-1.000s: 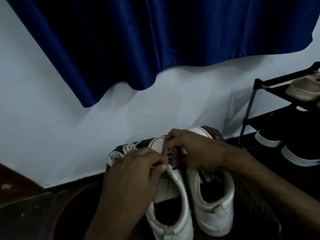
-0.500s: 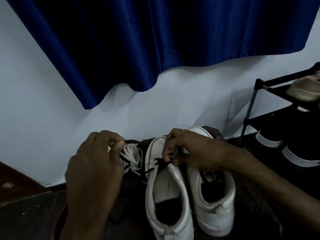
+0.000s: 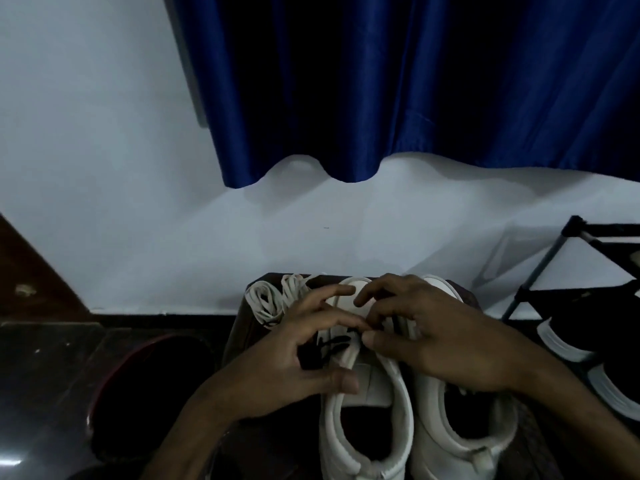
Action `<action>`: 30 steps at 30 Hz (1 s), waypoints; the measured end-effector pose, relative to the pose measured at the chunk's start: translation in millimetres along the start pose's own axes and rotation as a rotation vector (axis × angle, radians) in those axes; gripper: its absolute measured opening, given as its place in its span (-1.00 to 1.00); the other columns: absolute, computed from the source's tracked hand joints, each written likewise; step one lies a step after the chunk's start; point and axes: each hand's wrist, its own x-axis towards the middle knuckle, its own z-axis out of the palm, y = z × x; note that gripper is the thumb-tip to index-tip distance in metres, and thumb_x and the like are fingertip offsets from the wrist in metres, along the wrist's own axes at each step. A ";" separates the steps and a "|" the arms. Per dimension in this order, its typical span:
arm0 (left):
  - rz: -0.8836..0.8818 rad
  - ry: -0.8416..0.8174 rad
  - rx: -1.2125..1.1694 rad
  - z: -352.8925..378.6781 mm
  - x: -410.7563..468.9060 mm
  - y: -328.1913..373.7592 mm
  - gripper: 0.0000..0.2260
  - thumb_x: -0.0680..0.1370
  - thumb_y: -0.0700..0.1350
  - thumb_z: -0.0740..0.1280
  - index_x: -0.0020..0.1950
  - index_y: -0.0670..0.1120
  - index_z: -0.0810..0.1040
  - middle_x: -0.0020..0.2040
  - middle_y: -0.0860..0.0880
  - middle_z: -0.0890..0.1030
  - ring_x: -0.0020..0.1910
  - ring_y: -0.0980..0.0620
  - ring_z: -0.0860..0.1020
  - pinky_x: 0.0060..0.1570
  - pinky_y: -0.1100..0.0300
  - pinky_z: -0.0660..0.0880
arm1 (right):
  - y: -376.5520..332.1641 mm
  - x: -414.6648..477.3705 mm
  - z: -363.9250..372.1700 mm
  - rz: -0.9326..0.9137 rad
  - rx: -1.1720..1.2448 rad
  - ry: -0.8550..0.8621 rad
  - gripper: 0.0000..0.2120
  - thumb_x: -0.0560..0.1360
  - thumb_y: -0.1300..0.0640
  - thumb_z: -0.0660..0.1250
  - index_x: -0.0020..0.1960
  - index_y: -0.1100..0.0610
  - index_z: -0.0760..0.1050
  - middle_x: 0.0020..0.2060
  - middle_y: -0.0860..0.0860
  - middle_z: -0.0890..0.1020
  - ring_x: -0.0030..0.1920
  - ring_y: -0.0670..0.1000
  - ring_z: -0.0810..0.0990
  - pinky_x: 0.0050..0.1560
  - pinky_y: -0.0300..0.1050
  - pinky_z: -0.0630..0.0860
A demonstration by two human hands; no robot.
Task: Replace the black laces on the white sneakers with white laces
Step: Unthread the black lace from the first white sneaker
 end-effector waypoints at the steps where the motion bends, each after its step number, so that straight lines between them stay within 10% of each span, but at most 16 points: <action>1: 0.011 0.015 0.000 0.5 0.4 -3.2 -0.54 0.38 0.20 0.49 0.25 0.16 0.56 0.50 0.19 0.24 0.56 0.12 0.11 0.49 -0.07 0.17 | 0.0 1.9 0.7 -0.005 0.031 0.007 -0.88 0.54 -0.11 0.32 -0.15 -0.13 0.56 0.16 -0.27 0.47 0.24 -0.25 0.38 0.28 -0.20 0.32; 8: 0.036 0.196 -0.101 16.9 3.8 -8.1 -0.37 0.26 -0.09 0.65 0.25 -0.04 0.45 0.34 0.10 0.47 0.41 0.00 0.38 0.37 0.02 0.36 | 12.6 10.1 -0.3 0.003 0.212 0.000 -0.90 0.52 0.04 0.40 -0.16 0.02 0.61 0.00 -0.20 0.55 0.13 -0.18 0.53 0.12 -0.36 0.37; 11: 0.022 0.212 -0.148 17.0 4.3 -8.9 -0.33 0.27 -0.17 0.64 0.30 -0.02 0.44 0.29 0.13 0.53 0.35 0.04 0.46 0.29 0.21 0.38 | 19.0 4.4 -4.3 0.000 0.376 -0.007 -0.83 0.52 0.01 0.27 -0.07 0.08 0.57 -0.03 -0.03 0.57 0.09 0.03 0.55 0.15 0.02 0.43; 15: 0.023 0.214 -0.084 14.3 5.5 -10.6 -0.39 0.30 -0.03 0.62 0.28 0.02 0.47 0.16 0.12 0.64 0.29 0.04 0.52 0.38 -0.14 0.27 | 24.6 -0.6 -4.7 0.058 0.616 0.051 -0.74 0.53 0.05 0.24 0.05 0.24 0.51 0.04 0.20 0.58 0.19 0.24 0.50 0.27 0.29 0.35; 20: 0.009 0.240 -0.085 14.7 6.1 -10.5 -0.38 0.30 0.05 0.61 0.29 0.05 0.47 0.16 0.11 0.64 0.29 0.04 0.53 0.38 -0.19 0.25 | 9.1 4.0 -5.7 0.089 0.356 0.085 -0.70 0.51 -0.23 0.25 0.00 -0.03 0.57 0.03 -0.08 0.62 0.11 -0.07 0.59 0.12 -0.04 0.47; 30: -0.021 0.258 -0.028 19.0 8.8 -7.1 -0.33 0.24 0.23 0.57 0.29 0.19 0.43 0.17 0.14 0.57 0.23 -0.09 0.49 0.27 -0.18 0.36 | -16.3 -1.9 -6.0 0.103 -0.241 -0.002 -0.75 0.50 -0.22 0.19 -0.03 -0.16 0.59 0.08 -0.36 0.48 0.19 -0.23 0.40 0.24 -0.04 0.40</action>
